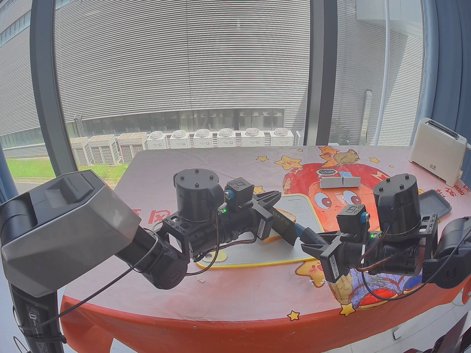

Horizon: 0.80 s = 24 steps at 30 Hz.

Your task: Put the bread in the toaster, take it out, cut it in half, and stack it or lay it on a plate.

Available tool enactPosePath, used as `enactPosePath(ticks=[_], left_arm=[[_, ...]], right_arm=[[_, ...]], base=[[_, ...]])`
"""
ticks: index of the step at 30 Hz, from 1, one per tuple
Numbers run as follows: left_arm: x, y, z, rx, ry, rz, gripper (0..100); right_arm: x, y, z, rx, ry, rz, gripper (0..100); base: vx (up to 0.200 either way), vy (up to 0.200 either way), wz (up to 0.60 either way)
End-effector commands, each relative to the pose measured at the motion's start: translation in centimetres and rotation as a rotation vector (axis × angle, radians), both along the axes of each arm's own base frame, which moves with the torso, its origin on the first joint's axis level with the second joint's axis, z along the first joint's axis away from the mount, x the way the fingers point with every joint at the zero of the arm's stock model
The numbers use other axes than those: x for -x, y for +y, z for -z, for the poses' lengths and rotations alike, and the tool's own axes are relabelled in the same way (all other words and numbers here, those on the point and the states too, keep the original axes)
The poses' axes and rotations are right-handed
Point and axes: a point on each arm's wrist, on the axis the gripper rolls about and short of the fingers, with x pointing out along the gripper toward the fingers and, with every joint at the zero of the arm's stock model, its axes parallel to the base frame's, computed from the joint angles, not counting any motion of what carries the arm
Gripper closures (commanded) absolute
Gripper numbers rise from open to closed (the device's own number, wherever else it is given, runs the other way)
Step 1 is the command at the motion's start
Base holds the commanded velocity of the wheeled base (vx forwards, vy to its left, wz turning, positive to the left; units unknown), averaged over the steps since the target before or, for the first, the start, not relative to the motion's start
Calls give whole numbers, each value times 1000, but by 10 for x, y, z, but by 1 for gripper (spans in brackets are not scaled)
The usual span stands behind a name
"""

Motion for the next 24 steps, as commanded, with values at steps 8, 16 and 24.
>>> enactPosePath(ticks=[8, 16, 24], left_arm=[[2, 2, -11, 17, -22, 0, 100], [11, 8, -37, 50, -63, 0, 100], [19, 16, -75, 156, -102, -10, 100]], right_arm=[[1, 0, -2, -4, -5, 0, 100], [1, -1, -2, -5, -6, 0, 100], [1, 0, -1, -2, -3, -2, 100]], base=[[0, 0, 0], [0, 0, 0], [0, 0, 0]])
